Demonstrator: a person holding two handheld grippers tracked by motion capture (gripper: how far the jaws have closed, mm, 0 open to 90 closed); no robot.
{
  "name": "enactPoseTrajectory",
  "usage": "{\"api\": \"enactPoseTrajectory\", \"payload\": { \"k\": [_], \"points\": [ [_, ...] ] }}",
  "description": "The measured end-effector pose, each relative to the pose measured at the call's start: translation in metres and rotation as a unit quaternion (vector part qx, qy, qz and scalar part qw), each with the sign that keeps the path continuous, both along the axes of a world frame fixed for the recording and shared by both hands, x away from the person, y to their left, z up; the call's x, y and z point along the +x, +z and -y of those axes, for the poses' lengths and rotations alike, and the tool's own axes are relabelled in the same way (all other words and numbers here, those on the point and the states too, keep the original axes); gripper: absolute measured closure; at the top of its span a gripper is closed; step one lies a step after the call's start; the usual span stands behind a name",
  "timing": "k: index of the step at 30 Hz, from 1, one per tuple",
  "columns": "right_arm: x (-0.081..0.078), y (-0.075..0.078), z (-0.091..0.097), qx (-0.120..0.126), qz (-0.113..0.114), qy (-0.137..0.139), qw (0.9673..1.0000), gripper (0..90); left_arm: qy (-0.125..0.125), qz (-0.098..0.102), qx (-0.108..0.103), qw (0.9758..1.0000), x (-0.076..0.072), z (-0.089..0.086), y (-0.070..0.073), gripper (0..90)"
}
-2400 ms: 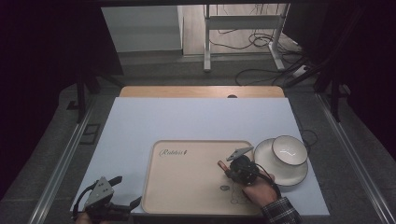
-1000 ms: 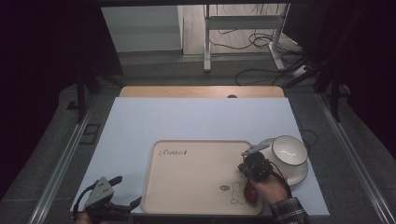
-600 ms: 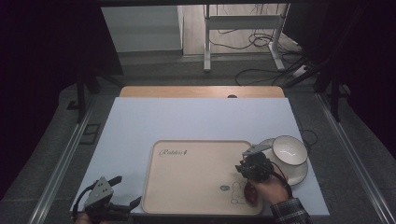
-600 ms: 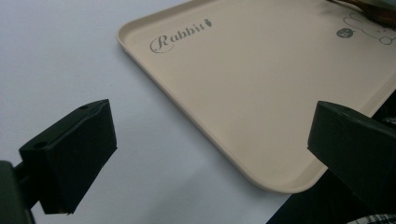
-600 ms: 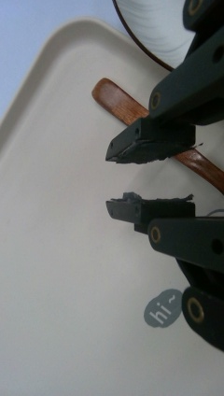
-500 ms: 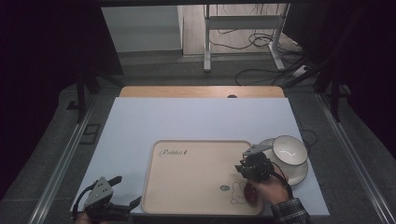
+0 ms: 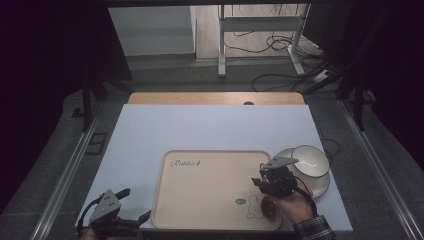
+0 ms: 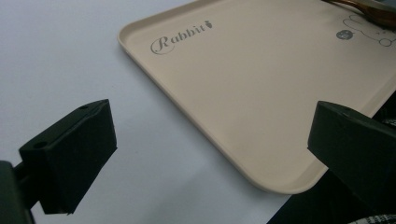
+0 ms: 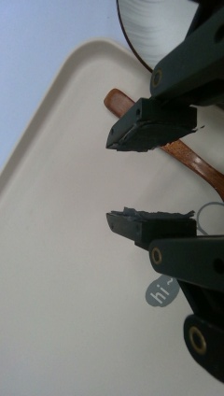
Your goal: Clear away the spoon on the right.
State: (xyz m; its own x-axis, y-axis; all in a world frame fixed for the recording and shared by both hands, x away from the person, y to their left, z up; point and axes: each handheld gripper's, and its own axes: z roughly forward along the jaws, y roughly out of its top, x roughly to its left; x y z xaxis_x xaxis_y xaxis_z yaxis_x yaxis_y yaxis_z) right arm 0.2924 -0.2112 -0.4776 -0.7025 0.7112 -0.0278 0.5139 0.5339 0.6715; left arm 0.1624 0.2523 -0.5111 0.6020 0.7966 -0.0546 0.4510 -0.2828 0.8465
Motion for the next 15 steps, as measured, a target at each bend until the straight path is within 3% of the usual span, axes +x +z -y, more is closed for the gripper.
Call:
{"api": "enactPoseTrajectory", "payload": {
  "k": [15],
  "points": [
    [-0.0089, 0.0001, 0.0053, 0.008, 0.008, 0.008, 0.9999, 44.5, -0.001, -0.001, 0.001, 1.0000, 0.0002, 0.0002, 0.0000, 0.7]
  ]
}}
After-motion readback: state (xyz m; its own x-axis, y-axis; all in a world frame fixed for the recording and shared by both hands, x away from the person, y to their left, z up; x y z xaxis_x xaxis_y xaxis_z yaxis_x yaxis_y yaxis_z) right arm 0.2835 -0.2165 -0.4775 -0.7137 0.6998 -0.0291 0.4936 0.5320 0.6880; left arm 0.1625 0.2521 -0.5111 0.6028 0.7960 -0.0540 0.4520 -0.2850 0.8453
